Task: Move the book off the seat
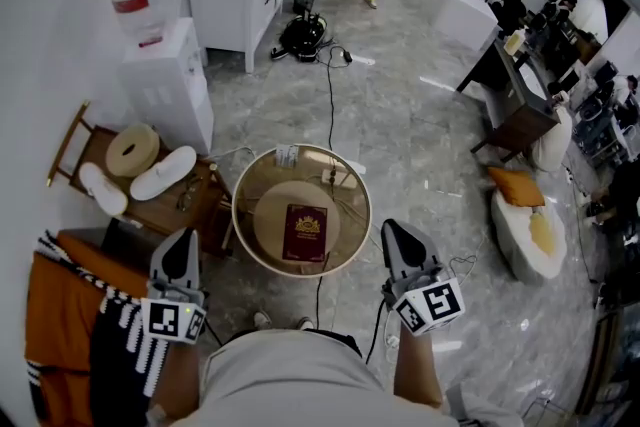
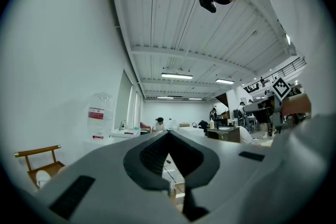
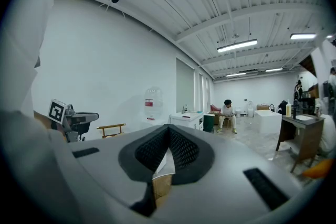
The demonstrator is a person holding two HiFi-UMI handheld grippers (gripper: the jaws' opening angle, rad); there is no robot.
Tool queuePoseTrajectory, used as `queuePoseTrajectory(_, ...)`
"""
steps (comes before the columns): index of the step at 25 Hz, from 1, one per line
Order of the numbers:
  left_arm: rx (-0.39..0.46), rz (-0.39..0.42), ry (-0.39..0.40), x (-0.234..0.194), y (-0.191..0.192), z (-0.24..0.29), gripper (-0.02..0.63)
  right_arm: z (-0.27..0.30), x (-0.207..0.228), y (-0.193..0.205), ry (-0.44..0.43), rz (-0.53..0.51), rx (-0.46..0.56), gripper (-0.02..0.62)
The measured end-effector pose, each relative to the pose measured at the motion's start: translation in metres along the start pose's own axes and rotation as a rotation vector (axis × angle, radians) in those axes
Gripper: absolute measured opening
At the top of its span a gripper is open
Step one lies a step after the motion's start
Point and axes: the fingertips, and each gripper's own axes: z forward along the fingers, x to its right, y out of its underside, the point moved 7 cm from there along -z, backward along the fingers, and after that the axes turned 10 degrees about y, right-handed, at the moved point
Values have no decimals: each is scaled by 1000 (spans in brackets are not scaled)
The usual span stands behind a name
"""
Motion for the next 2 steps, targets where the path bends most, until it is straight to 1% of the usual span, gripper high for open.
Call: queuePoseTrajectory(2,1,0,3,-3,1,-1,15,1,-2,0,8,-1,4,21)
